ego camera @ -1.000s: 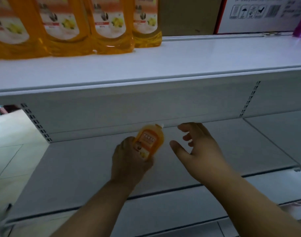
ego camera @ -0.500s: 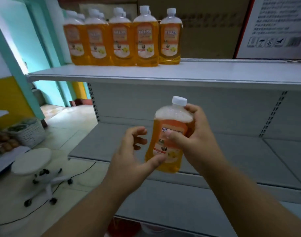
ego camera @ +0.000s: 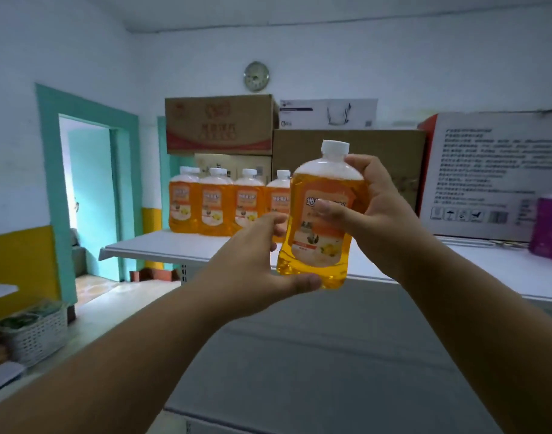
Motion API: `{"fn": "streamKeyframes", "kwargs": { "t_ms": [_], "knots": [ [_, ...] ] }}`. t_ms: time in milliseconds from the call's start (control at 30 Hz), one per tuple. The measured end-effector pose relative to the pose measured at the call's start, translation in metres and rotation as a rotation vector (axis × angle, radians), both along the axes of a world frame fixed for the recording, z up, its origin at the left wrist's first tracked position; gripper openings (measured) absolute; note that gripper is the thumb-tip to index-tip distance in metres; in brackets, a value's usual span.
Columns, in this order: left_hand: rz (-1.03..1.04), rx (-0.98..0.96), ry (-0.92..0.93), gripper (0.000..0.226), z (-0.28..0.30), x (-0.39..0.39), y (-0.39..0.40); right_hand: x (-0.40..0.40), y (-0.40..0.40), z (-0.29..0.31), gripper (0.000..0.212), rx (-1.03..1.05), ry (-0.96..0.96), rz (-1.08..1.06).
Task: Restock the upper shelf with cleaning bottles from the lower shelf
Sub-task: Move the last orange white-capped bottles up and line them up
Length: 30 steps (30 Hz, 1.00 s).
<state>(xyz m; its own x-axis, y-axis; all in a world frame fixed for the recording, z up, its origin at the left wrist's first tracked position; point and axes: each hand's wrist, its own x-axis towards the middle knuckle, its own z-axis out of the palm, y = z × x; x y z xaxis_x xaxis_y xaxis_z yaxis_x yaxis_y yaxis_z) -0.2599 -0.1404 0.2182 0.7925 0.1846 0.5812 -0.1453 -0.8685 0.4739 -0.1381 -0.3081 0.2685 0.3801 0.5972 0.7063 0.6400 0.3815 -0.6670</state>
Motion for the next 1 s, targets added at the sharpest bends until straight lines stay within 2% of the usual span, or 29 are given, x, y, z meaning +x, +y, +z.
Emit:
{"fn": "streamKeyframes", "kwargs": {
  "t_ms": [167, 267, 333, 400, 533, 600, 667, 733, 1000],
  "knots": [
    [0.032, 0.144, 0.142, 0.104, 0.029, 0.058, 0.041, 0.045, 0.022, 0.018, 0.062, -0.034, -0.035, -0.120],
    [-0.008, 0.241, 0.244, 0.091, 0.028, 0.097, 0.063, 0.075, 0.035, 0.016, 0.064, -0.095, -0.009, -0.217],
    [-0.048, 0.237, 0.293, 0.087, 0.026, 0.122, 0.073, 0.093, 0.044, 0.012, 0.066, -0.130, 0.026, -0.263],
    [-0.068, 0.221, 0.327, 0.086, 0.021, 0.141, 0.078, 0.107, 0.052, 0.007, 0.065, -0.152, 0.047, -0.311],
    [-0.023, 0.344, 0.365, 0.093, 0.004, 0.160, 0.084, 0.121, 0.063, -0.002, 0.061, -0.169, 0.123, -0.387],
    [0.005, 0.357, 0.395, 0.100, -0.004, 0.164, 0.088, 0.121, 0.063, -0.007, 0.073, -0.219, 0.097, -0.480],
    [0.033, 0.368, 0.426, 0.104, -0.007, 0.168, 0.090, 0.119, 0.061, -0.011, 0.101, -0.341, -0.032, -0.623],
    [0.052, 0.391, 0.437, 0.107, -0.008, 0.172, 0.091, 0.120, 0.059, -0.017, 0.120, -0.428, -0.144, -0.762],
    [0.060, 0.445, 0.482, 0.114, -0.007, 0.172, 0.089, 0.151, 0.094, -0.015, 0.107, -0.483, -0.181, -0.973]
  ]
}}
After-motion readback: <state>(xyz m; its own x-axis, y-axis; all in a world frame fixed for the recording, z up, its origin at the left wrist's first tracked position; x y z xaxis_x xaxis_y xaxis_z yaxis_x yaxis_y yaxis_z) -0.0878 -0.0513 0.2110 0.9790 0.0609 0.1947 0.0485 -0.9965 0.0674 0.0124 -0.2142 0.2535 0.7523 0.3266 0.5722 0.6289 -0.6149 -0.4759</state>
